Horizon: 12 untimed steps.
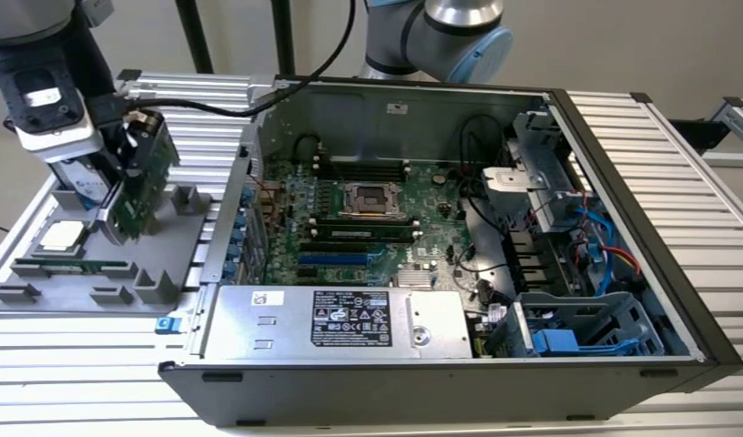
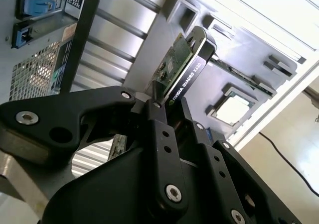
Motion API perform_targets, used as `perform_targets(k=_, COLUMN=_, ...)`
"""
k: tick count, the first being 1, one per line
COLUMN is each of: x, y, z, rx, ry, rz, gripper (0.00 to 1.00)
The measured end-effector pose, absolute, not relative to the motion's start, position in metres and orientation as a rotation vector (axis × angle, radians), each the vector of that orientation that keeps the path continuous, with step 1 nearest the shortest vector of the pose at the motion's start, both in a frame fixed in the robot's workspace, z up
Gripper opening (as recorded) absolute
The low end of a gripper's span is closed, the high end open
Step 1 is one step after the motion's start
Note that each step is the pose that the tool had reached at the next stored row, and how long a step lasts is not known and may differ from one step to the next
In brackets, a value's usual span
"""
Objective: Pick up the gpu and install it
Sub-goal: 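Pick up the gpu and move the gpu toward the slot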
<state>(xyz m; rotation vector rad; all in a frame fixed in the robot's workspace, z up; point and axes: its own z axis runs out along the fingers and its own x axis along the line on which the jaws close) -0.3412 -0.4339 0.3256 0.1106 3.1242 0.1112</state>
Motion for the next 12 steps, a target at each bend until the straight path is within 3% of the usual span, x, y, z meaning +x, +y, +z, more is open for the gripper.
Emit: perform_targets(k=12, x=-0.341, y=-0.434, z=0.339, rx=0.111, ry=3.125, rz=0.111, gripper=0.0)
